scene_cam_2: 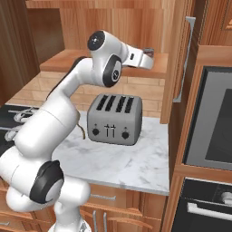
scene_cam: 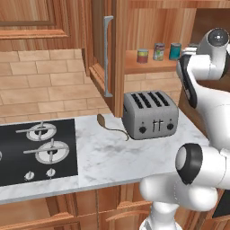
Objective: Stack two cans on top of the other two cans in the cabinet.
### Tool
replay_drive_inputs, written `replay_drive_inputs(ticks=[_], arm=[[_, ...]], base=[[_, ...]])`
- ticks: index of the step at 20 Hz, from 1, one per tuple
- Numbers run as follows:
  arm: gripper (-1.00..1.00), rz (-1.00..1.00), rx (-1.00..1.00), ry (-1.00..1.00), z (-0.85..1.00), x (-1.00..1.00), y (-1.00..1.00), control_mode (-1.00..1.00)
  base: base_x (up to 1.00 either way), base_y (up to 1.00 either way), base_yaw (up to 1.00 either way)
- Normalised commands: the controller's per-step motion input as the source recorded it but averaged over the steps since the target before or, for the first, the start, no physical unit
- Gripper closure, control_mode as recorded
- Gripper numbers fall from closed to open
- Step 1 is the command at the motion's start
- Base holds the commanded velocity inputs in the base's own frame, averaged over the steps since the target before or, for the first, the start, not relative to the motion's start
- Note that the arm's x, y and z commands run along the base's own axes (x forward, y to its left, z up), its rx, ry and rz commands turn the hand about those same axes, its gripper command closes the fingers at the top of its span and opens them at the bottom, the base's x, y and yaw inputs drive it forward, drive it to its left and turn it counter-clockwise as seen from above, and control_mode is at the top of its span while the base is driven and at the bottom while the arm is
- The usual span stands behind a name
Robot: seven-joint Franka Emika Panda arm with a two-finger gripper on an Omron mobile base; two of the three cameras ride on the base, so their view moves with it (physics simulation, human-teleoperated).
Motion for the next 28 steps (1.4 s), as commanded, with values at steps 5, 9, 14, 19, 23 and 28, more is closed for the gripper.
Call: replay_drive_inputs(ticks=[5,9,14,19,23,28], arm=[[-1.00,0.02,0.00,0.02,-0.01,0.27,-0.09,-1.00],[-1.00,0.07,0.02,0.00,-0.07,0.25,-0.02,-1.00],[-1.00,0.07,0.03,0.00,-0.08,0.24,-0.01,-1.00],[-1.00,0.04,0.00,0.00,-0.03,0.28,-0.07,-1.00],[-1.00,0.02,0.00,0.00,0.00,0.24,-0.08,-1.00],[-1.00,0.00,0.00,0.00,0.00,0.20,-0.09,-1.00]], base=[[0.00,0.00,0.00],[0.00,0.00,0.00],[0.00,0.00,0.00],[0.00,0.00,0.00],[0.00,0.00,0.00],[0.00,0.00,0.00]])
